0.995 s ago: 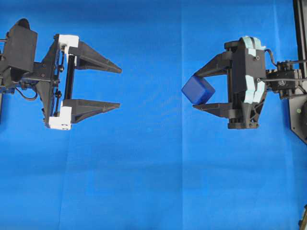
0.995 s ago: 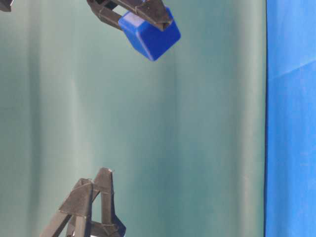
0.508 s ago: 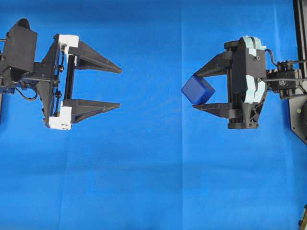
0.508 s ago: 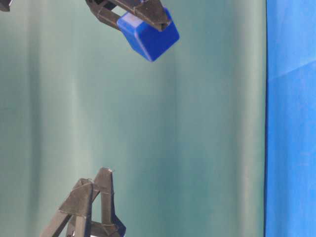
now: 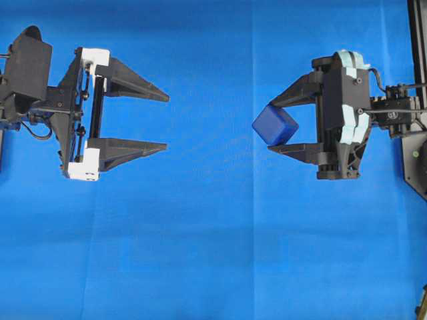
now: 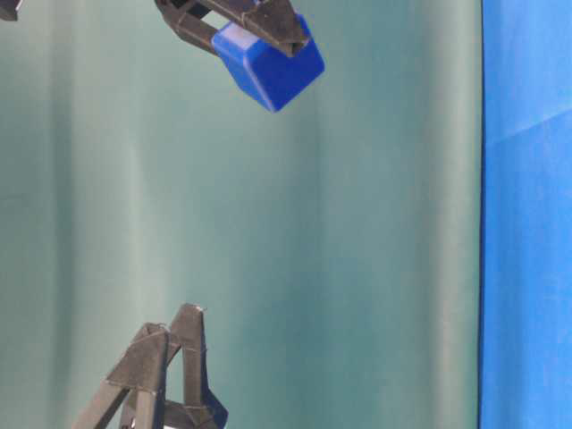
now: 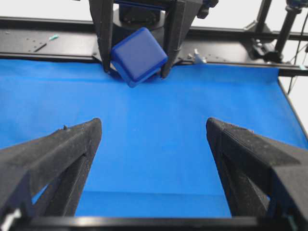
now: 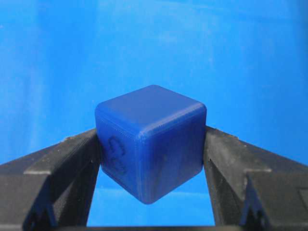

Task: Handover the blue block to the right arm after grasping it with the left arm, then place it in the designated position.
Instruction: 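Lower the held cube toward the table center with the right gripper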

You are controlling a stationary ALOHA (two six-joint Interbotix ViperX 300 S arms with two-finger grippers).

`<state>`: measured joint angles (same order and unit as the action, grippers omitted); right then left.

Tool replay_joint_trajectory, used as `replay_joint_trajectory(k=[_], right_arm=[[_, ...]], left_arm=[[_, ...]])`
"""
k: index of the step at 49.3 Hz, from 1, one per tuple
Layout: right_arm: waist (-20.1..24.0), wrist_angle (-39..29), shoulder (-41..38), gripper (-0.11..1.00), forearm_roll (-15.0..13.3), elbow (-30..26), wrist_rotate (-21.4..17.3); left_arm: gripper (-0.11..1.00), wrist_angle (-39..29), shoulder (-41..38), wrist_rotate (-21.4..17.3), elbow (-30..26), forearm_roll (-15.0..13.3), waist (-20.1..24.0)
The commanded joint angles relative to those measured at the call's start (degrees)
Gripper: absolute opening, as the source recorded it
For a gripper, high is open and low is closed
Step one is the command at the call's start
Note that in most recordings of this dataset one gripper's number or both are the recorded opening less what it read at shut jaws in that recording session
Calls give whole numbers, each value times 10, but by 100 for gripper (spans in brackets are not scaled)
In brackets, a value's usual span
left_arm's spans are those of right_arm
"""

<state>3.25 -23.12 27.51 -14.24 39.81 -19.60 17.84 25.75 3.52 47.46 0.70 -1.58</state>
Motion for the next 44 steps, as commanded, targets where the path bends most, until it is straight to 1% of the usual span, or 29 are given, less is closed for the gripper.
replay_joint_trajectory(k=[1,9,17,44], right_arm=[[0,5,7,55,-1,-6,1],[0,7,2,55,0,-5,0],[1,31,-25,55,0,0,0],[0,213,-175,55,4,17,0]], left_arm=[[93,3,8,1,-14,1,1],[93,3,8,1,-14,1,1],[93,3,8,1,-14,1,1],[93,3,7,1,-14,1,1]])
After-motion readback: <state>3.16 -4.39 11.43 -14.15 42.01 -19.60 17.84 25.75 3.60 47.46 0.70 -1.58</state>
